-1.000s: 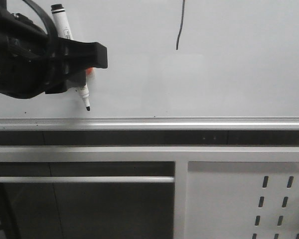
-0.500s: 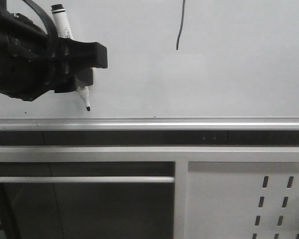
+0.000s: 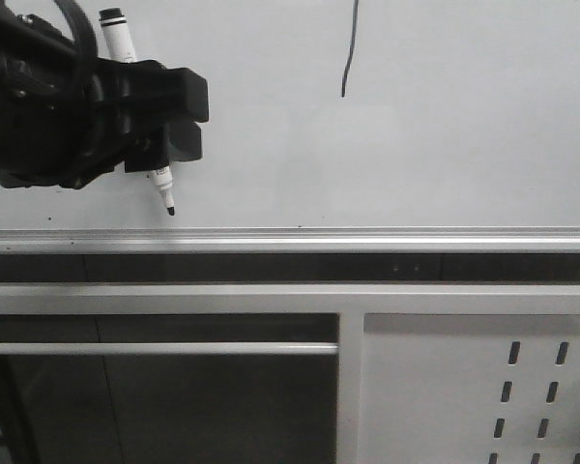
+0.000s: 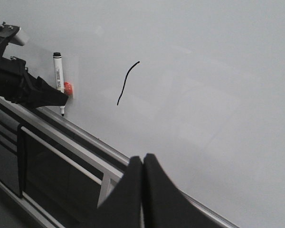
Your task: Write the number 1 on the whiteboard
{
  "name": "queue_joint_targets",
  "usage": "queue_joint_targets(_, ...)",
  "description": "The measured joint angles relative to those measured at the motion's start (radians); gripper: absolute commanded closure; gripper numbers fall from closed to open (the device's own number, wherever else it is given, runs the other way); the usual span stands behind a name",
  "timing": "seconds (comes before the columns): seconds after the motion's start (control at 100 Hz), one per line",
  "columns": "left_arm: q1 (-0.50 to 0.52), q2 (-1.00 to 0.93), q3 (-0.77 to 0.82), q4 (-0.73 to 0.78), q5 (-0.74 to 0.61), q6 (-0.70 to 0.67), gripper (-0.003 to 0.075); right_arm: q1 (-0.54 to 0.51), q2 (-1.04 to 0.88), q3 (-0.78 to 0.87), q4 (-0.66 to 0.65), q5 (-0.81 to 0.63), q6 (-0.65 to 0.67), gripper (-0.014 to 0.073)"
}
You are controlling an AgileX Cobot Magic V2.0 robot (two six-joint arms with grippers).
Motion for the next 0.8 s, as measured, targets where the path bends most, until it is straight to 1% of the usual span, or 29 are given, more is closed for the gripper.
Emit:
queue_joint_targets(0.16, 0.000, -0.019, 0.000, 0.000, 0.080, 0.000, 0.0209, 0.000, 0.000, 0.000, 0.000, 0.004, 0.000, 0.0664)
queue_joint_targets(0.22, 0.000, -0.040, 0.002, 0.000, 0.104, 0.000, 0.0223, 0.000, 0.000, 0.000, 0.000, 0.007, 0.000, 0.0664)
queue_joint_targets(0.31, -0.007, -0.085, 0.017, 0.000, 0.114, 0.007, 0.0237, 0.000, 0.000, 0.000, 0.000, 0.013, 0.000, 0.0664)
queue_joint_targets(0.49, -0.041, -0.200, 0.074, -0.007, 0.120, 0.023, 0.0241, 0.000, 0.000, 0.000, 0.000, 0.014, 0.000, 0.0664)
queue_joint_targets(0.54, -0.045, -0.234, 0.091, -0.016, 0.124, 0.024, 0.0258, 0.000, 0.000, 0.000, 0.000, 0.014, 0.000, 0.0664)
queue_joint_targets(0.58, -0.045, -0.263, 0.105, -0.023, 0.131, 0.024, 0.0286, 0.000, 0.000, 0.000, 0.000, 0.014, 0.000, 0.0664)
queue_joint_targets(0.66, -0.048, -0.331, 0.130, -0.032, 0.149, 0.024, 0.0371, 0.000, 0.000, 0.000, 0.000, 0.014, 0.000, 0.0664)
queue_joint_targets(0.7, -0.048, -0.361, 0.142, -0.035, 0.162, 0.026, 0.0440, 0.000, 0.000, 0.000, 0.000, 0.014, 0.000, 0.0664)
queue_joint_targets(0.72, -0.048, -0.379, 0.148, -0.035, 0.169, 0.031, 0.0461, 0.000, 0.000, 0.000, 0.000, 0.014, 0.000, 0.0664)
queue_joint_targets(0.74, -0.048, -0.398, 0.154, -0.035, 0.178, 0.037, 0.0507, 0.000, 0.000, 0.000, 0.000, 0.014, 0.000, 0.0664)
queue_joint_targets(0.76, -0.048, -0.418, 0.157, -0.036, 0.188, 0.045, 0.0531, 0.000, 0.000, 0.000, 0.000, 0.014, 0.000, 0.0664)
queue_joint_targets(0.8, -0.048, -0.455, 0.166, -0.036, 0.209, 0.060, 0.0607, 0.000, 0.000, 0.000, 0.000, 0.014, 0.000, 0.0664)
